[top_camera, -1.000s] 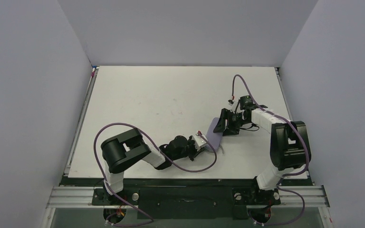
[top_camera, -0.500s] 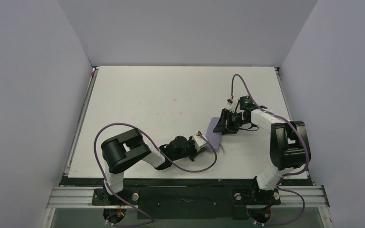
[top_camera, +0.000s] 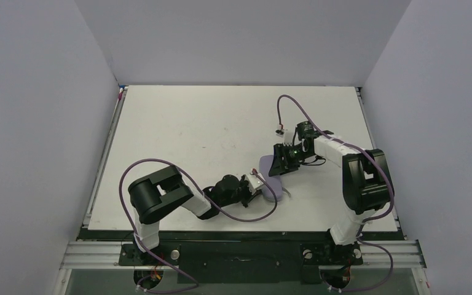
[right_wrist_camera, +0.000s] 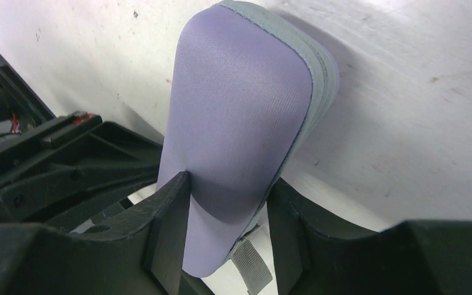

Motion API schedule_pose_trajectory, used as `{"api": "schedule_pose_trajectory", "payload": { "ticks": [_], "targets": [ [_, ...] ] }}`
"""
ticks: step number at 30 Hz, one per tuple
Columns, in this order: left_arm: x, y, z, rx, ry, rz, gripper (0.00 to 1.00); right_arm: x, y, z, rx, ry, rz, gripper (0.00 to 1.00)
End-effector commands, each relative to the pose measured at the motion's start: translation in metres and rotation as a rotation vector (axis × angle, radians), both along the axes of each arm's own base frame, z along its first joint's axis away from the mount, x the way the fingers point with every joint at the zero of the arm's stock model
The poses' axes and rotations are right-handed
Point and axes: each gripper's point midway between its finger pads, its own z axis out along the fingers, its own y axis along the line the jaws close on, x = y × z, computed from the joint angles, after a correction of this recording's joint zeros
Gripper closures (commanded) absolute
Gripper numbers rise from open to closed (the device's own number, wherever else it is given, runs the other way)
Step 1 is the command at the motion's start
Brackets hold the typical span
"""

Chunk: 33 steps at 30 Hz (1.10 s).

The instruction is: Open the umbrella

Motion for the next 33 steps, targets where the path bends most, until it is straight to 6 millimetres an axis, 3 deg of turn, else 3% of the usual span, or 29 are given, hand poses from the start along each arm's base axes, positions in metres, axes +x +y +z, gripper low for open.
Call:
{"api": "schedule_pose_trajectory", "payload": {
  "ticks": [1,16,22,26,30,32,33],
  "targets": [
    [0.033,0.008,0.027,-0.057,-0.072,0.088,1.0,-0.035,-0.017,-0.029,-0.138,0.071,0.175,1.0],
    [0.084,0.04,0.026,-0.03,-0.059,0.234,1.0,-0.042,-0.02,-0.029,-0.205,0.075,0.428,1.0],
    [0.093,0.053,0.026,-0.011,-0.066,0.262,1.0,-0.043,-0.027,-0.025,-0.225,0.072,0.565,1.0],
    [0.091,0.06,0.027,-0.004,-0.071,0.262,1.0,-0.033,-0.03,-0.021,-0.256,0.055,0.668,1.0],
    [0.079,0.059,0.026,0.002,-0.078,0.223,1.0,-0.002,-0.022,-0.009,-0.282,-0.017,0.731,1.0],
    [0.071,0.057,0.027,0.005,-0.085,0.198,1.0,0.012,-0.017,-0.002,-0.296,-0.062,0.738,0.94],
    [0.066,0.054,0.028,0.004,-0.089,0.182,1.0,0.018,-0.016,-0.001,-0.312,-0.073,0.734,0.86]
  ]
}}
